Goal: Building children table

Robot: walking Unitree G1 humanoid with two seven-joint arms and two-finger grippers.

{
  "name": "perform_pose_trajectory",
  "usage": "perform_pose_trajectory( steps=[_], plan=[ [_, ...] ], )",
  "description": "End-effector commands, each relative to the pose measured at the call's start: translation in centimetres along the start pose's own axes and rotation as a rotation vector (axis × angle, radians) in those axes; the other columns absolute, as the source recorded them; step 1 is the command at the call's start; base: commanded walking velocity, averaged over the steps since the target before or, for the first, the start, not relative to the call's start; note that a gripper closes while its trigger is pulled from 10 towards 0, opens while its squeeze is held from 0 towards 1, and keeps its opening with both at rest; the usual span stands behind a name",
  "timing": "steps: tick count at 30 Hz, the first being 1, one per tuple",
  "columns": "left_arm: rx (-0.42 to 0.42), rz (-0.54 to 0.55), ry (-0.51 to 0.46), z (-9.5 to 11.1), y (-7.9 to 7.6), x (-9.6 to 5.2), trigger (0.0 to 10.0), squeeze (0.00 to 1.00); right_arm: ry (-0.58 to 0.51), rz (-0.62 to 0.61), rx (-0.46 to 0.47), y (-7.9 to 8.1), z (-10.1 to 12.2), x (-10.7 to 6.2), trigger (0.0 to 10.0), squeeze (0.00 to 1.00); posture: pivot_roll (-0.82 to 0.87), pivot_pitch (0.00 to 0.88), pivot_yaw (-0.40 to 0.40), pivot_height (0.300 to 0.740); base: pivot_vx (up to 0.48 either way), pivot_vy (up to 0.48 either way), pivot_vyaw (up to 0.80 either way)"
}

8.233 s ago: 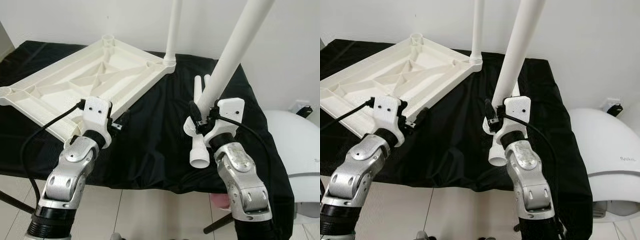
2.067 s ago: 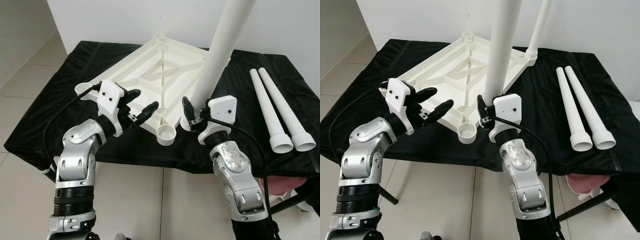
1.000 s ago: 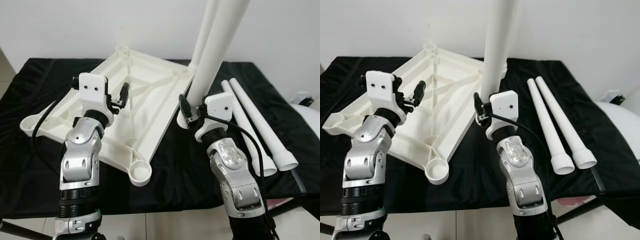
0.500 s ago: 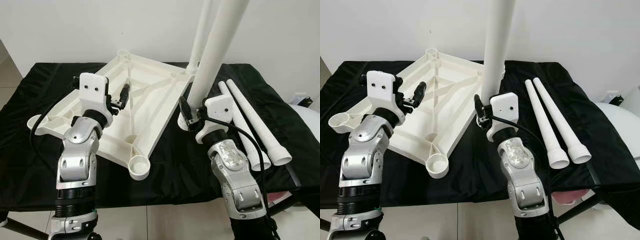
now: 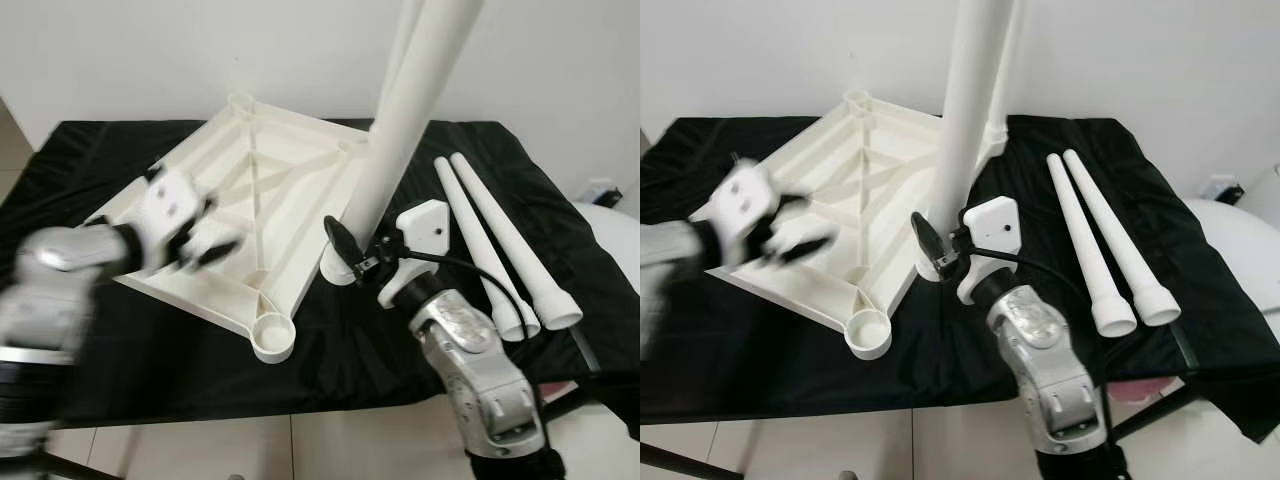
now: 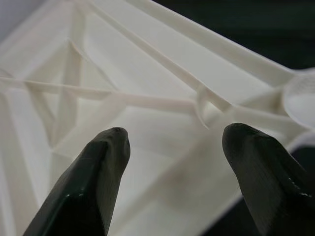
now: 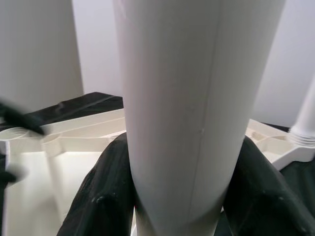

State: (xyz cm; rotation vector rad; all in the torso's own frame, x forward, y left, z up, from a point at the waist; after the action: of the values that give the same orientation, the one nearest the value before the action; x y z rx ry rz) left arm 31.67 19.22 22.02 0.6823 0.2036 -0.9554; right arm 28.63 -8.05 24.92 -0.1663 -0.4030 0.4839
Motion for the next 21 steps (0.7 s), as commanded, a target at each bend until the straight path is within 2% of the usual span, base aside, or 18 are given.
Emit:
perform_pose_trajectory(
  steps=[1, 4, 5, 9, 16, 17, 21],
  plan=[
    [0.027, -0.090, 0.026, -0.5, -1.1, 0.7, 10.0, 0.00, -0.017, 0.014, 0.009, 0.2, 0.5, 0.1, 10.0, 0.00, 0.01, 0.118, -0.002, 0.740, 0.000, 0.000, 0.00],
    [0.113, -0.263, 0.145, -2.3, -3.1, 1.8, 10.0, 0.00, -0.038, -0.008, 0.011, -0.1, 1.1, 0.4, 10.0, 0.00, 0.01, 0.130, 0.002, 0.740, 0.000, 0.000, 0.00],
    [0.113, -0.263, 0.145, -2.3, -3.1, 1.8, 10.0, 0.00, -0.038, -0.008, 0.011, -0.1, 1.1, 0.4, 10.0, 0.00, 0.01, 0.130, 0.002, 0.740, 0.000, 0.000, 0.00],
    [0.152, -0.356, 0.162, -2.8, -4.1, 4.6, 10.0, 0.00, -0.041, -0.009, 0.027, 0.0, 1.5, 0.5, 10.0, 0.00, 0.00, 0.145, 0.001, 0.740, 0.000, 0.000, 0.00],
    [0.165, -0.396, 0.206, -4.0, -4.0, 5.8, 10.0, 0.00, -0.027, -0.009, 0.031, 0.0, 1.5, 0.2, 10.0, 0.00, -0.02, 0.152, 0.004, 0.740, 0.000, 0.000, 0.00],
    [0.162, -0.396, 0.214, -4.3, -3.8, 5.8, 9.2, 0.00, -0.024, -0.010, 0.030, 0.0, 1.5, 0.1, 10.0, 0.00, -0.02, 0.152, 0.005, 0.740, 0.000, 0.000, 0.00],
    [0.145, -0.410, 0.242, -5.2, -3.6, 5.5, 9.6, 0.00, -0.022, -0.019, 0.030, -0.1, 1.5, 0.0, 10.0, 0.00, -0.02, 0.150, 0.007, 0.740, 0.000, 0.000, 0.00]
  ],
)
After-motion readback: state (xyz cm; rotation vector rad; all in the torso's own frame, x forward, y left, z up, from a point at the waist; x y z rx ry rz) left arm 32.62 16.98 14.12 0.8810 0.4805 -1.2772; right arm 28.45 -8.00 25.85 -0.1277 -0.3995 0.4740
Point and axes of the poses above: a point about 5 cm out from each wrist's last joint towards the gripper, its own x axis pointing out of the wrist towards the gripper, its own z axis along the axis of the wrist's last joint, y = z × x, the point moved 3 cm from there along x, pointing out of the wrist towards the gripper, and after that the axes turned 7 degrees about -x, right-handed, at the moved point
